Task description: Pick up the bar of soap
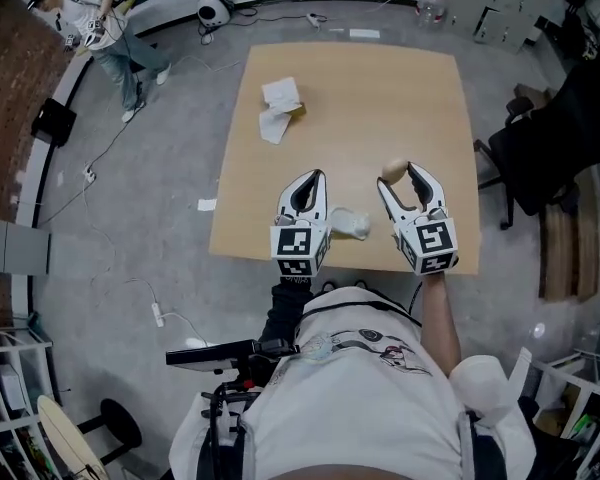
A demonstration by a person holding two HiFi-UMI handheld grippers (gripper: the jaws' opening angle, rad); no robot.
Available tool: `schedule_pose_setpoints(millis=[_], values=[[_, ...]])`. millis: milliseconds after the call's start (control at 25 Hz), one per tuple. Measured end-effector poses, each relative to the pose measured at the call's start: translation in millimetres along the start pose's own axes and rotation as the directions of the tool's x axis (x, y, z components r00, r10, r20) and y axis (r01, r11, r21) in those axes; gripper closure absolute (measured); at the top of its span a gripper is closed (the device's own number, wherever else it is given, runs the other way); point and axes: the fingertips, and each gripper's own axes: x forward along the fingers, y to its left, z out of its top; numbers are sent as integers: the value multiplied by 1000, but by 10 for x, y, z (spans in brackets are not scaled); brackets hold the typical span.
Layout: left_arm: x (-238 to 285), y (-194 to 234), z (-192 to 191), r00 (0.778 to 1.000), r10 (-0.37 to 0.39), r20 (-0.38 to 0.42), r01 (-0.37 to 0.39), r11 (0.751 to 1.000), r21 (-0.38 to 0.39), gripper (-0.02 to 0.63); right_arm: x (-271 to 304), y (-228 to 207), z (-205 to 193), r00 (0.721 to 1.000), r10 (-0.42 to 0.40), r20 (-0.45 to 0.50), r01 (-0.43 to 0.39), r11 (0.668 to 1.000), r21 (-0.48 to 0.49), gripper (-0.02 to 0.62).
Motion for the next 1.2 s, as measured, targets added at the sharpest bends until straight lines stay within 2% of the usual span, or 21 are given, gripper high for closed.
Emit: schedule_pose_setpoints(millis=[160, 640, 960, 1200], values=[[26, 41, 180, 999, 14, 35, -14, 1000, 15, 604, 35, -48, 226, 999, -13, 44, 12, 1000, 29, 342], [148, 125, 596, 991, 22, 132, -30, 998, 60, 604, 181, -115, 604, 988, -42, 149, 43, 999, 0, 342], [223, 105, 617, 991, 13, 135, -24, 997, 78, 606, 188, -160, 697, 983, -47, 175, 50, 999, -13, 342], [246, 85, 575, 993, 12, 118, -19, 998, 59, 605, 188, -201, 681, 983, -59, 174, 62, 998, -11, 342]])
